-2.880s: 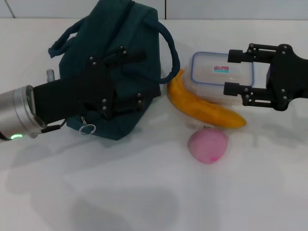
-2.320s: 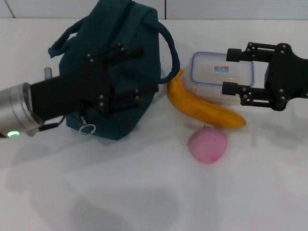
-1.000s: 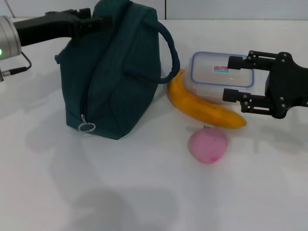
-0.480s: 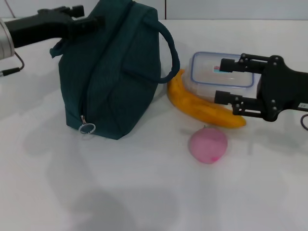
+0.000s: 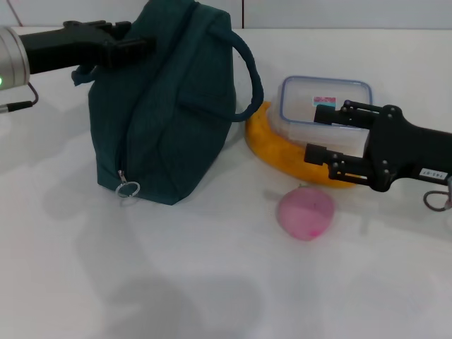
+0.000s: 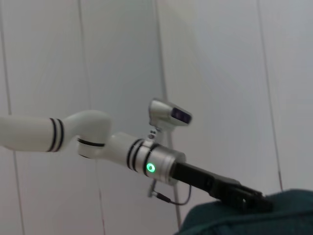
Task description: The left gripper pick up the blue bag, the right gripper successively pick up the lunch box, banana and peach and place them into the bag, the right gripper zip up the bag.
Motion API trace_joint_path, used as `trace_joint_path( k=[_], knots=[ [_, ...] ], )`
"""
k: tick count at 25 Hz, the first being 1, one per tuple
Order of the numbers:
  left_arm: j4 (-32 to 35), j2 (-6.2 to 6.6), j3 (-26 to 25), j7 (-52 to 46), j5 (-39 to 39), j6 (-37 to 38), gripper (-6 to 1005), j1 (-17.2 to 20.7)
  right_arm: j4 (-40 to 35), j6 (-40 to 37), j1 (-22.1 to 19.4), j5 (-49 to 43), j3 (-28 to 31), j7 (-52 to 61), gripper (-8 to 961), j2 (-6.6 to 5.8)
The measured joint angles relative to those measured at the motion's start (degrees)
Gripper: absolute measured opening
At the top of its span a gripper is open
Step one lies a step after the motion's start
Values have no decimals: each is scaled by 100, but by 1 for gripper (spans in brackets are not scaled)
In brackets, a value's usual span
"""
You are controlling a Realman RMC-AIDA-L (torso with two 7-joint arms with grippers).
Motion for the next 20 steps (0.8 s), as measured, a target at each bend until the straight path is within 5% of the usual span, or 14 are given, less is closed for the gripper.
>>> trace_joint_path(
  k=[11, 20],
  knots=[
    [-244, -136, 11, 404, 7, -210, 437, -39, 1114, 112, -19, 892, 26, -419, 594, -7],
    [-448, -167, 58, 317, -30, -316, 121, -267, 2299, 301, 24, 2239, 31, -410, 588, 14]
  ],
)
